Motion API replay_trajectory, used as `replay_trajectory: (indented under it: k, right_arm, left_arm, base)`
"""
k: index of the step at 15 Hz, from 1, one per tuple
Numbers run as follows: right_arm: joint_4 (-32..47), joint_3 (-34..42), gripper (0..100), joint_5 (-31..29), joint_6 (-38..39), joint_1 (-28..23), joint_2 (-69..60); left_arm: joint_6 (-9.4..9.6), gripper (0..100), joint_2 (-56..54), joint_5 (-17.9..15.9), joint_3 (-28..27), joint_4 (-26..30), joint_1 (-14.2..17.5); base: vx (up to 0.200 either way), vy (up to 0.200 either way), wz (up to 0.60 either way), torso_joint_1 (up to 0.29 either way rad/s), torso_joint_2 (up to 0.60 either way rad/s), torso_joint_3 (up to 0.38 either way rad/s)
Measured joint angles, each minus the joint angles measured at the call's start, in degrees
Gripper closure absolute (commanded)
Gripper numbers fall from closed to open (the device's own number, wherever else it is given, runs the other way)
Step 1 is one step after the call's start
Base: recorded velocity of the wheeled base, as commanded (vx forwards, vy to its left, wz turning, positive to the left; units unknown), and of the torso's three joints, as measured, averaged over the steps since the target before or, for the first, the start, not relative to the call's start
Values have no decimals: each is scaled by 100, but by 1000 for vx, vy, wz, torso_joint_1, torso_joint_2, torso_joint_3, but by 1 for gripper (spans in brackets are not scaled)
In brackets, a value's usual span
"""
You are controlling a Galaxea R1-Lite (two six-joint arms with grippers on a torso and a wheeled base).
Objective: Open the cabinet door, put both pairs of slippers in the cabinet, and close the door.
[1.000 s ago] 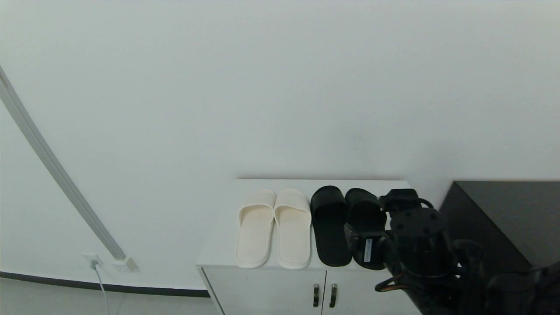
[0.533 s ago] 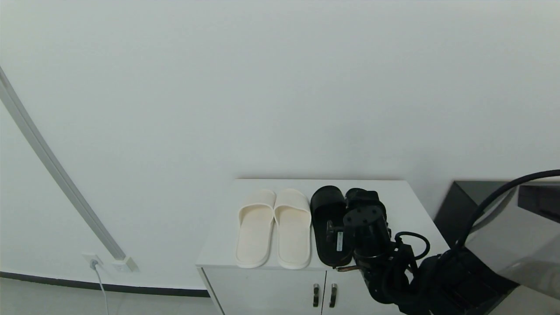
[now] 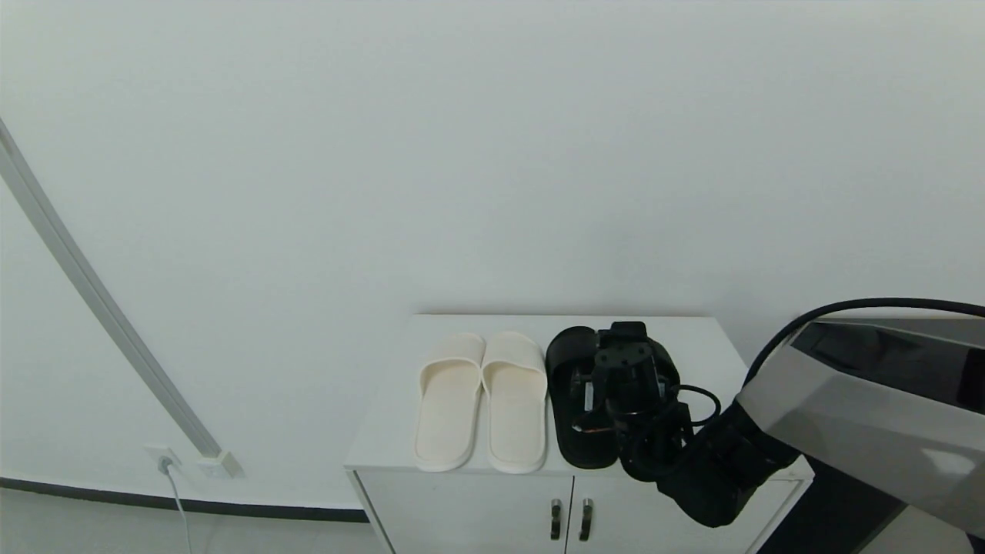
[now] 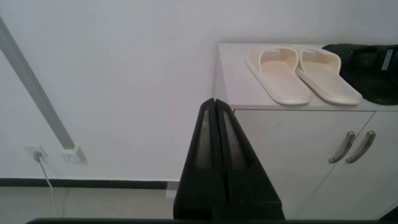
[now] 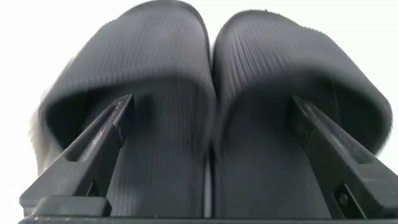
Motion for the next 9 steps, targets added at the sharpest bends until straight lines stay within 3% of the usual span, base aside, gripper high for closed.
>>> replay_trajectory:
  k: [2, 3, 9]
  right_arm:
    - [-110, -193, 0, 60, -182, -100, 168]
    - [-128, -247, 100, 104, -202, -127, 216]
    - [-145, -240, 100, 137, -191, -151, 297]
  left_arm:
    - [2, 100, 0, 0, 0, 0, 0]
    - [0, 100, 0, -2, 0, 0, 0]
    - [-7, 100, 0, 0, 0, -2, 0]
  base:
    - [0, 0, 0, 0, 0, 0]
    - [0, 0, 0, 0, 0, 0]
    - [0, 0, 0, 0, 0, 0]
